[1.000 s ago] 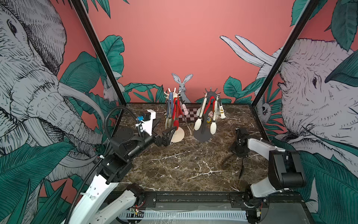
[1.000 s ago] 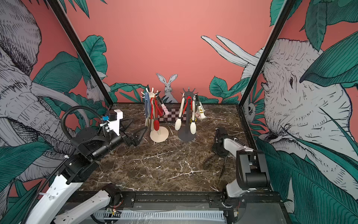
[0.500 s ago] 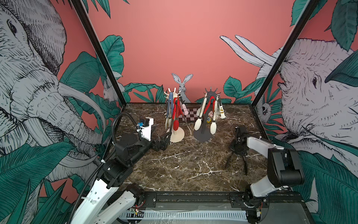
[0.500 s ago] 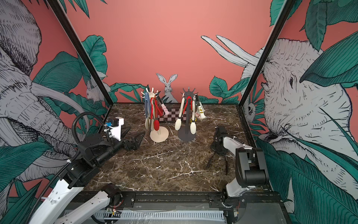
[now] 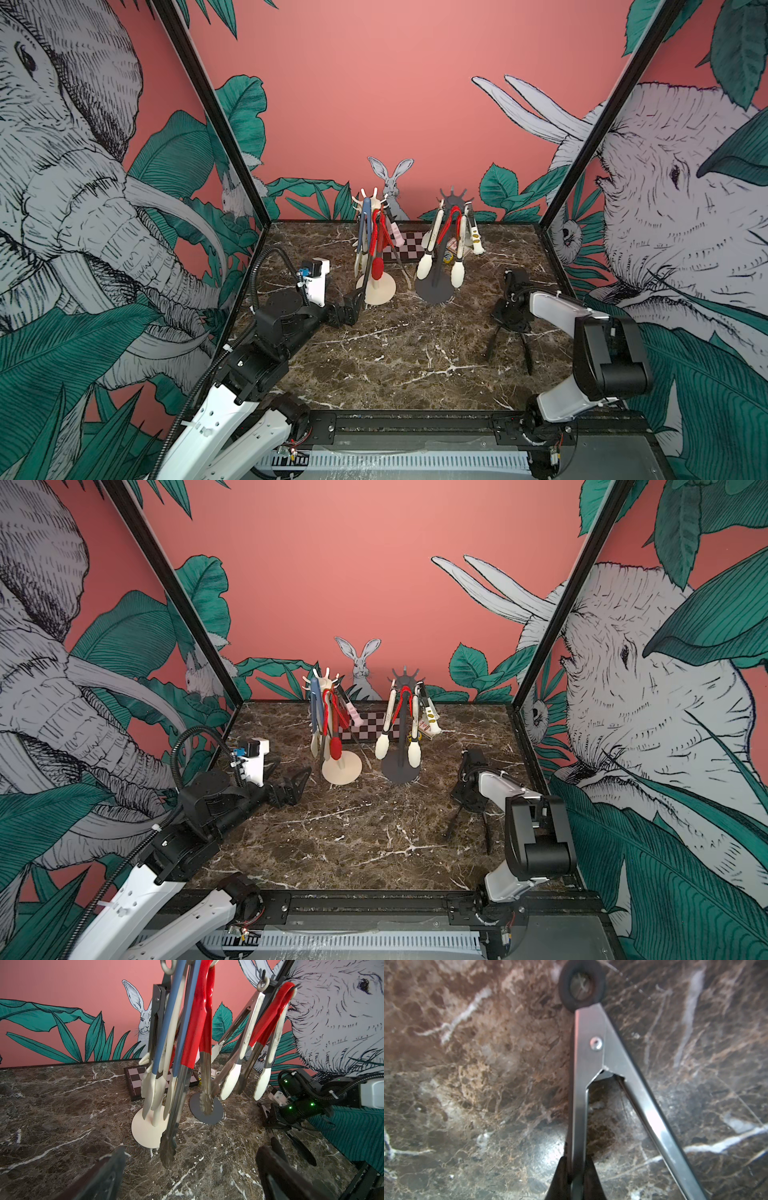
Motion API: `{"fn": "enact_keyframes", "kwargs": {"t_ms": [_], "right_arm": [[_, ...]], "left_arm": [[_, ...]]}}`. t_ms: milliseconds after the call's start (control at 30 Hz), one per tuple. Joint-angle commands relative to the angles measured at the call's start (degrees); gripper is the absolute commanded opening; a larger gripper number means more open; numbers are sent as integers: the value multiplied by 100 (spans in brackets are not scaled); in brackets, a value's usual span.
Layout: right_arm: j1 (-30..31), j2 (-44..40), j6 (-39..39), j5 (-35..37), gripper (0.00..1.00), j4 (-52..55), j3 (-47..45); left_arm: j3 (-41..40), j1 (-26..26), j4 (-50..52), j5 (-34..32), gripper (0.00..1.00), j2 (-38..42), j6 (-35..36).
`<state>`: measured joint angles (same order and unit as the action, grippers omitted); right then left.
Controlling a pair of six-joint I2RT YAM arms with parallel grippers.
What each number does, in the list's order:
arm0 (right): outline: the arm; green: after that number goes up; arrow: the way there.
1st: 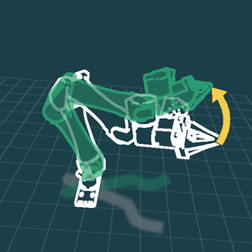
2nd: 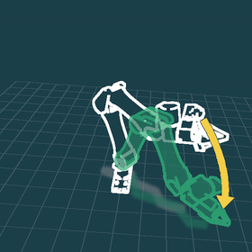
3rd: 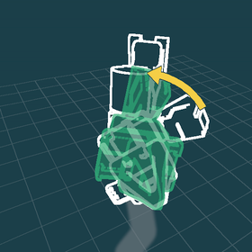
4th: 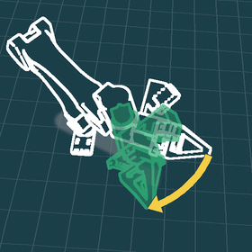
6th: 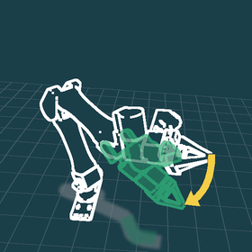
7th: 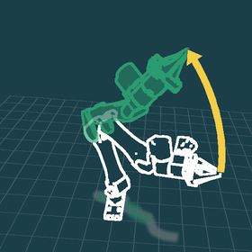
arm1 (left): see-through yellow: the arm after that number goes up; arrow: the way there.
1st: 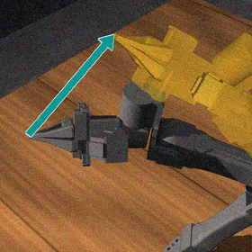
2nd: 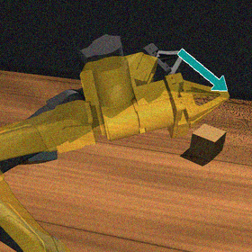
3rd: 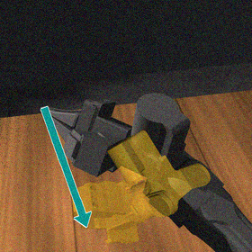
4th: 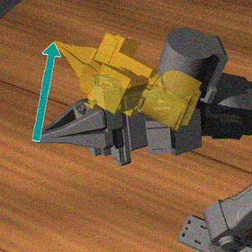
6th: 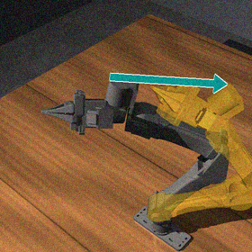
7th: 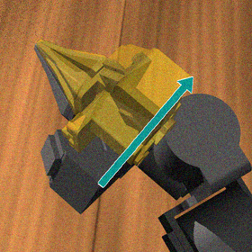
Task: Hang food tongs on kitchen utensil racks
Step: Pick up the food tongs from the center of the board.
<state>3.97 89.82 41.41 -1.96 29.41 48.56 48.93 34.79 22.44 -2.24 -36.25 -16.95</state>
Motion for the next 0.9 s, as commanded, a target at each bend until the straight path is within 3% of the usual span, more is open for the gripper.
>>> {"fn": "enact_keyframes", "kwargs": {"t_ms": [0,867], "right_arm": [[-19,-172,-114,88,0,150,198],[-2,-937,-387,41,0,450,516]], "left_arm": [[-113,2,-123,-87,99,66,-114],[-533,2,-441,-167,99,251,-208]]}}
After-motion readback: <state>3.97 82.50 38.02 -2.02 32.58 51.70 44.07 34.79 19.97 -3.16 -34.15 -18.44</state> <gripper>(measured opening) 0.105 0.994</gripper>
